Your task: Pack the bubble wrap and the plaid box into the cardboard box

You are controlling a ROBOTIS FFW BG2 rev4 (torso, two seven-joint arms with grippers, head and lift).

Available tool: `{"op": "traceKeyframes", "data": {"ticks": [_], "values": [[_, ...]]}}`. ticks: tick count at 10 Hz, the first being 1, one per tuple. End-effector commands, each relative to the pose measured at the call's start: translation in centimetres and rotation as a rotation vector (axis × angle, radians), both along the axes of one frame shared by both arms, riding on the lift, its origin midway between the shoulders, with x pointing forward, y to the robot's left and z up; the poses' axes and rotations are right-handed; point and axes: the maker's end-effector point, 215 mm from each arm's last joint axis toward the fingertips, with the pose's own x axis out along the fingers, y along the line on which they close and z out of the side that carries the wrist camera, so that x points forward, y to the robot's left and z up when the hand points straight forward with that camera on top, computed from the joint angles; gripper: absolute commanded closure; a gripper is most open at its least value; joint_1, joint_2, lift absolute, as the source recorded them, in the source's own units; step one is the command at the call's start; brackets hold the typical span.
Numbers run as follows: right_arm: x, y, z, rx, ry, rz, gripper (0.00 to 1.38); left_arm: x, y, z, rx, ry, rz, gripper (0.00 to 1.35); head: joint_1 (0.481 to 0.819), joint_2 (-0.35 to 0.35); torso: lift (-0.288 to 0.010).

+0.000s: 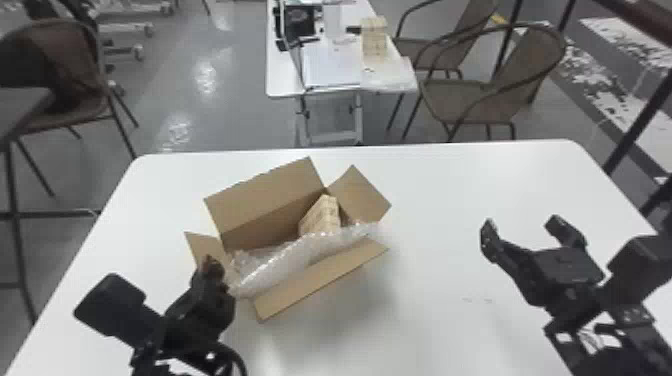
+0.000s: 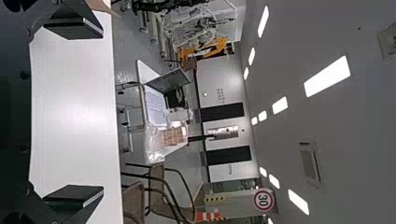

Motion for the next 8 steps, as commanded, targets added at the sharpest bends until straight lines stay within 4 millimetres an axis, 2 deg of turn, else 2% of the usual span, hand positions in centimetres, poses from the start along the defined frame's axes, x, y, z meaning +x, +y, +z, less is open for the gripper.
{"op": "traceKeyframes", "data": {"ticks": [1,2,3,6,8], "values": [[-1.1,0.6,-2.7,0.014,0.048,0.003,0.12,-0.1,0.4,0.0,-0.017,-0.001,0.029,1.22,0.695,0.048,-0.098],[-1.4,1.4,-3.4,0.016,0.050,0.013,0.12,-0.2,0.9,0.0,-0.029,-0.007,0.055,1.22,0.695,0.053,-0.098],[-1.9,1.3,-3.5,0.015,0.032,0.006,0.12,-0.2,1.3,0.2,-0.031,-0.017,0.071,1.22,0.695,0.065,-0.098],[-3.2,0.1,-3.7,-0.013,-0.013,-0.076,0.12,-1.0,4.0,0.1,-0.024,-0.044,0.179,1.22,0.695,0.087,-0.098],[-3.8,-0.4,-3.9,-0.016,-0.019,-0.114,0.12,-2.5,5.9,-0.1,-0.039,-0.062,0.305,1.22,0.695,0.100,-0.098]]}}
